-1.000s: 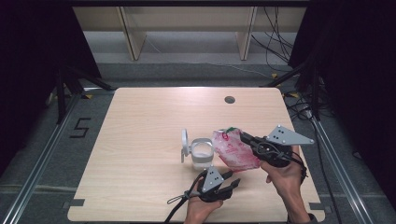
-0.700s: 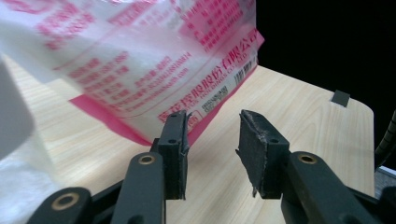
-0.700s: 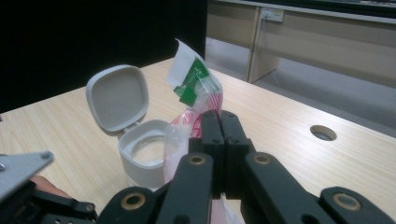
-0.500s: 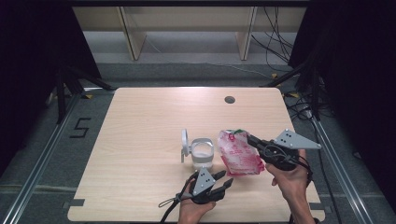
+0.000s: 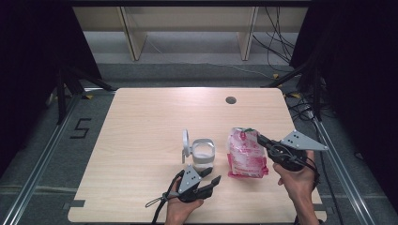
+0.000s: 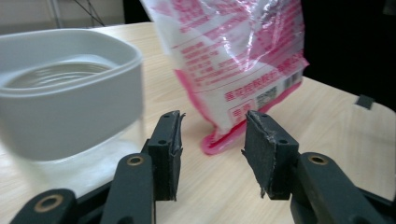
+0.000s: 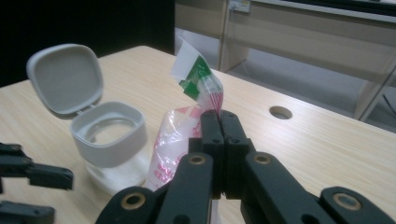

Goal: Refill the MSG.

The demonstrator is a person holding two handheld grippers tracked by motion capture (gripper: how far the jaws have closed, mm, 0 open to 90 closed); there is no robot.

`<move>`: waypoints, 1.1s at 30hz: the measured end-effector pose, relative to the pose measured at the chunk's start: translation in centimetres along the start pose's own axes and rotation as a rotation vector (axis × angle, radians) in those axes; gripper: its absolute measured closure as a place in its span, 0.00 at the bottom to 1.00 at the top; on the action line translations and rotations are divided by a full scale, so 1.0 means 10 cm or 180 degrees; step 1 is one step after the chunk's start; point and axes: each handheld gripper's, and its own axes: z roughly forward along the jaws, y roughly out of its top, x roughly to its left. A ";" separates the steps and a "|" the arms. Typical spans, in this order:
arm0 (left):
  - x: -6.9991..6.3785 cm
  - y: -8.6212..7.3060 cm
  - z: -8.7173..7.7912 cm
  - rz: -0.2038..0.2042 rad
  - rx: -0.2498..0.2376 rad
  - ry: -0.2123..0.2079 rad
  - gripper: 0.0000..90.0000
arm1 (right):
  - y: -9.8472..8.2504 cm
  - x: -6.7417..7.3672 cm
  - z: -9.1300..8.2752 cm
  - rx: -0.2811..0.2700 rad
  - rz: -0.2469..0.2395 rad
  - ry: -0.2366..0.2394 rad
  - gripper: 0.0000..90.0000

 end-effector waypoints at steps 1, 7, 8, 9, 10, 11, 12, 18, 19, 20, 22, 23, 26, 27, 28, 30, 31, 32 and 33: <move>0.00 0.00 -0.02 -0.0064 0.0021 0.0016 0.62 | -0.01 -0.03 0.01 0.0000 -0.0069 0.0002 1.00; 0.10 0.00 -0.13 -0.0058 -0.0033 0.0088 0.62 | -0.09 -0.12 0.03 0.0108 -0.0069 -0.0131 1.00; 0.12 0.01 -0.14 -0.0056 -0.0047 0.0083 0.62 | -0.11 -0.12 0.03 0.0132 0.0027 -0.0179 1.00; 0.12 0.01 -0.16 -0.0066 -0.0040 0.0129 0.62 | -0.12 -0.17 0.04 0.0134 -0.0036 -0.0170 1.00; 0.13 0.02 -0.18 -0.0043 -0.0041 0.0125 0.62 | -0.14 -0.19 0.05 0.0148 -0.0005 -0.0184 1.00; 0.14 0.02 -0.19 -0.0065 -0.0060 0.0132 0.62 | -0.16 -0.20 0.05 0.0149 -0.0005 -0.0193 1.00; 0.13 0.01 -0.19 -0.0131 -0.0082 0.0137 0.62 | -0.17 -0.20 0.05 0.0172 0.0066 -0.0246 1.00; 0.19 0.02 -0.23 -0.0090 -0.0053 0.0155 0.61 | -0.25 -0.32 0.08 0.0212 0.0005 -0.0315 1.00; 0.19 0.02 -0.23 -0.0094 -0.0046 0.0156 0.61 | -0.26 -0.32 0.08 0.0231 0.0038 -0.0327 1.00; 0.20 0.01 -0.23 -0.0112 -0.0067 0.0136 0.61 | -0.27 -0.31 0.08 0.0284 0.0096 -0.0330 1.00; 0.22 0.01 -0.24 -0.0105 -0.0029 0.0156 0.60 | -0.29 -0.35 0.10 0.0282 -0.0004 -0.0366 1.00; 0.22 0.01 -0.24 -0.0101 -0.0015 0.0159 0.60 | -0.30 -0.36 0.10 0.0299 0.0005 -0.0369 1.00; 0.23 0.00 -0.27 -0.0080 0.0007 0.0162 0.59 | -0.34 -0.39 0.12 0.0342 -0.0001 -0.0403 1.00; 0.23 0.00 -0.27 -0.0113 0.0009 0.0158 0.59 | -0.35 -0.40 0.12 0.0351 0.0025 -0.0404 1.00; 0.22 0.00 -0.28 -0.0161 0.0015 0.0181 0.59 | -0.36 -0.41 0.13 0.0364 0.0008 -0.0415 1.00; 0.25 0.00 -0.29 -0.0066 0.0017 0.0173 0.58 | -0.39 -0.42 0.14 0.0402 0.0088 -0.0427 1.00; 0.24 -0.01 -0.29 -0.0148 0.0002 0.0174 0.58 | -0.41 -0.43 0.15 0.0407 0.0103 -0.0423 1.00; 0.24 -0.01 -0.30 -0.0152 0.0030 0.0210 0.58 | -0.41 -0.43 0.14 0.0449 0.0174 -0.0446 1.00; 0.24 -0.01 -0.31 -0.0171 0.0028 0.0226 0.57 | -0.43 -0.44 0.15 0.0439 0.0154 -0.0450 1.00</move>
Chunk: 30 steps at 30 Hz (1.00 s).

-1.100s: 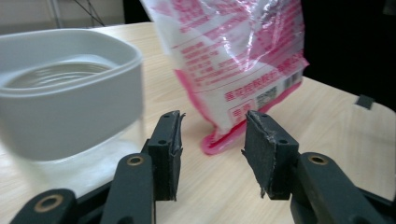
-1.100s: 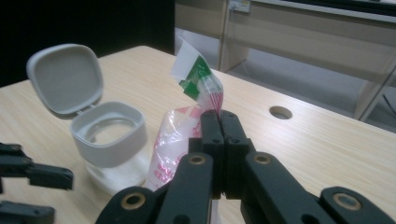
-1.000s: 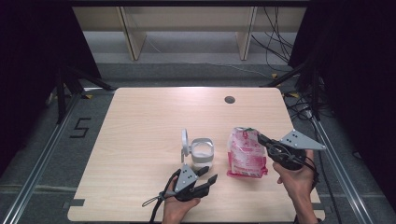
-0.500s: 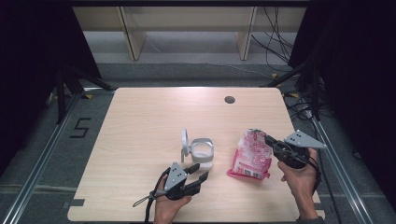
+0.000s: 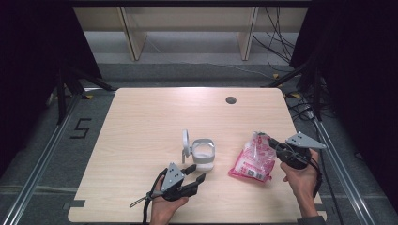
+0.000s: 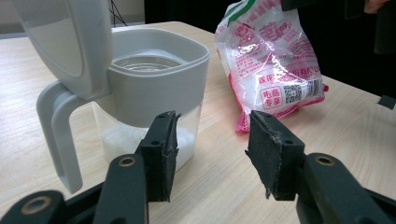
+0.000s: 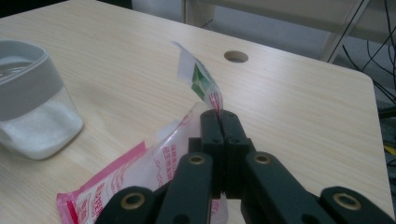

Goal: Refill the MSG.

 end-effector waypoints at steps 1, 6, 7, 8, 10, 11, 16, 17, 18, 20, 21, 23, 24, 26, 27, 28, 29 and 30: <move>0.01 0.00 0.00 0.0012 0.0004 0.0005 0.57 | -0.01 -0.02 0.01 0.0011 -0.0019 0.0023 1.00; 0.03 -0.01 -0.02 0.0013 0.0046 0.0026 0.55 | -0.06 -0.04 0.04 0.0097 0.0033 -0.0020 1.00; 0.03 -0.01 -0.03 0.0005 0.0045 0.0027 0.54 | -0.07 -0.06 0.05 0.0083 0.0018 -0.0013 1.00; 0.04 -0.01 -0.03 0.0011 0.0050 0.0034 0.54 | -0.07 -0.06 0.05 0.0105 0.0024 -0.0032 1.00; 0.05 -0.01 -0.04 -0.0017 0.0004 0.0041 0.54 | -0.08 -0.07 0.06 0.0092 -0.0024 -0.0065 1.00; 0.05 0.00 -0.05 -0.0006 0.0022 0.0054 0.54 | -0.08 -0.06 0.06 0.0114 0.0014 -0.0064 1.00; 0.07 -0.01 -0.05 -0.0031 0.0022 0.0082 0.52 | -0.11 -0.09 0.08 0.0126 0.0005 -0.0068 1.00; 0.07 -0.01 -0.05 -0.0035 0.0024 0.0077 0.52 | -0.12 -0.09 0.08 0.0137 0.0036 -0.0072 1.00; 0.07 -0.01 -0.05 -0.0033 0.0029 0.0080 0.52 | -0.12 -0.10 0.09 0.0132 0.0034 -0.0101 1.00; 0.07 -0.02 -0.05 -0.0029 0.0024 0.0066 0.52 | -0.13 -0.11 0.09 0.0144 0.0057 -0.0118 1.00; 0.08 -0.02 -0.04 -0.0025 0.0022 0.0056 0.52 | -0.13 -0.12 0.10 0.0135 0.0058 -0.0138 1.00; 0.07 -0.02 -0.05 -0.0023 0.0051 0.0086 0.52 | -0.15 -0.14 0.11 0.0147 0.0100 -0.0129 1.00; 0.07 -0.02 -0.04 -0.0022 0.0030 0.0060 0.52 | -0.15 -0.15 0.11 0.0156 0.0106 -0.0132 1.00; 0.07 -0.02 -0.05 -0.0038 0.0026 0.0087 0.52 | -0.16 -0.14 0.11 0.0123 0.0279 -0.0150 0.99; 0.08 -0.01 -0.06 -0.0033 0.0018 0.0096 0.52 | -0.17 -0.15 0.11 0.0111 0.0233 -0.0179 0.99; 0.08 -0.01 -0.06 -0.0031 0.0013 0.0108 0.52 | -0.17 -0.15 0.11 0.0146 0.0261 -0.0179 0.98; 0.08 -0.01 -0.06 -0.0030 0.0005 0.0110 0.52 | -0.17 -0.18 0.12 0.0118 0.0203 -0.0140 0.97; 0.09 -0.01 -0.06 -0.0026 0.0009 0.0107 0.52 | -0.18 -0.17 0.12 0.0141 0.0273 -0.0173 0.97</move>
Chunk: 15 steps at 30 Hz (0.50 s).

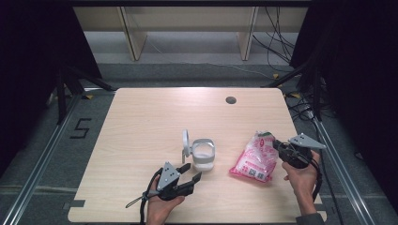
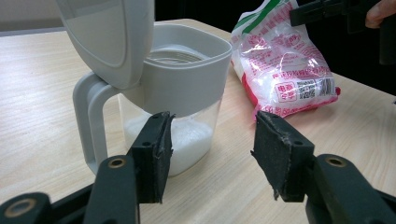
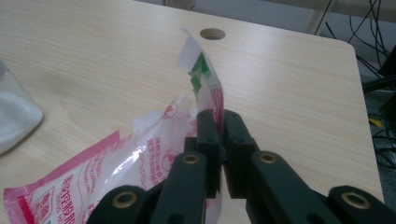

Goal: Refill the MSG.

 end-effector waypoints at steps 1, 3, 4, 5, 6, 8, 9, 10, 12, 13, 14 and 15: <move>0.00 0.00 0.00 0.0007 0.0005 -0.0006 0.52 | -0.01 0.00 0.01 0.0008 0.0010 -0.0021 0.96; 0.01 0.00 0.00 -0.0016 -0.0004 -0.0004 0.52 | -0.02 -0.03 0.02 0.0050 -0.0056 0.0017 0.94; 0.01 0.00 0.00 -0.0012 0.0010 0.0014 0.52 | -0.03 -0.01 0.02 0.0041 0.0044 -0.0009 0.91; 0.01 0.00 -0.01 -0.0006 0.0007 0.0009 0.52 | -0.03 -0.04 0.04 0.0009 -0.0032 -0.0017 0.89; 0.02 0.00 0.00 -0.0008 -0.0019 -0.0008 0.52 | -0.04 -0.04 0.04 0.0027 -0.0020 -0.0018 0.88; 0.03 0.00 0.00 -0.0003 -0.0022 0.0010 0.52 | -0.05 -0.06 0.05 0.0044 -0.0026 -0.0054 0.84; 0.03 0.00 0.00 -0.0006 -0.0022 0.0009 0.51 | -0.05 -0.06 0.05 0.0064 -0.0021 -0.0041 0.82; 0.03 0.00 0.00 -0.0013 -0.0029 0.0009 0.51 | -0.05 -0.06 0.05 0.0081 0.0000 -0.0038 0.81; 0.03 0.00 -0.01 -0.0023 -0.0036 0.0020 0.51 | -0.06 -0.04 0.06 0.0131 0.0089 -0.0063 0.73; 0.04 0.00 -0.01 -0.0028 -0.0023 0.0011 0.51 | -0.07 -0.05 0.06 0.0127 0.0091 -0.0132 0.65; 0.04 0.00 0.00 -0.0043 -0.0041 0.0010 0.50 | -0.06 -0.04 0.06 0.0154 0.0167 -0.0153 0.62; 0.04 0.00 0.00 -0.0044 -0.0046 0.0009 0.50 | -0.06 -0.08 0.07 0.0158 0.0028 -0.0165 0.61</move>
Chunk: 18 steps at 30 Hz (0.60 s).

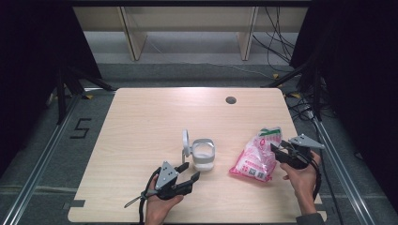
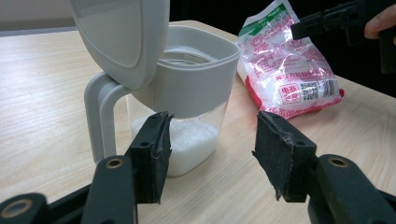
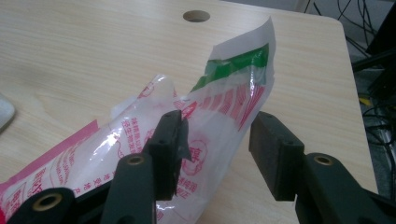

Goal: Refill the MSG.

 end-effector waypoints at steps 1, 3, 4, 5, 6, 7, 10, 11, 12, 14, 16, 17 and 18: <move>0.00 0.00 0.00 0.0005 0.0016 0.0001 0.50 | 0.00 0.00 -0.01 -0.0015 0.0029 0.0006 0.60; 0.00 0.00 0.00 0.0012 0.0001 -0.0011 0.50 | 0.01 0.03 -0.03 -0.0028 0.0139 -0.0060 0.56; 0.00 0.00 0.00 0.0002 -0.0002 0.0009 0.50 | 0.02 0.04 -0.04 -0.0044 0.0202 -0.0069 0.53; 0.01 0.00 0.00 0.0002 -0.0001 0.0020 0.50 | 0.02 0.01 -0.05 -0.0103 0.0121 -0.0068 0.51; 0.00 0.01 -0.01 0.0008 0.0024 0.0043 0.50 | 0.03 0.05 -0.07 -0.0074 0.0263 -0.0100 0.50; 0.00 0.01 -0.01 0.0008 0.0024 0.0043 0.50 | 0.03 0.05 -0.07 -0.0074 0.0263 -0.0100 0.50; 0.02 0.01 -0.03 0.0011 0.0037 0.0048 0.49 | 0.03 0.05 -0.08 -0.0141 0.0233 -0.0132 0.46; 0.03 0.01 -0.02 0.0001 -0.0003 0.0021 0.49 | 0.04 0.02 -0.08 -0.0157 0.0131 -0.0130 0.45; 0.03 0.01 -0.03 -0.0011 0.0009 0.0048 0.48 | 0.04 0.03 -0.08 -0.0138 0.0139 -0.0154 0.44; 0.04 0.02 -0.05 -0.0015 0.0019 0.0063 0.48 | 0.05 0.03 -0.11 -0.0204 0.0182 -0.0175 0.42; 0.05 0.02 -0.06 -0.0026 0.0026 0.0076 0.47 | 0.05 0.03 -0.13 -0.0238 0.0176 -0.0202 0.40; 0.06 0.02 -0.05 -0.0044 -0.0001 0.0069 0.46 | 0.05 0.07 -0.15 -0.0215 0.0313 -0.0217 0.39; 0.06 0.03 -0.07 -0.0033 0.0021 0.0096 0.46 | 0.05 0.04 -0.14 -0.0276 0.0171 -0.0220 0.38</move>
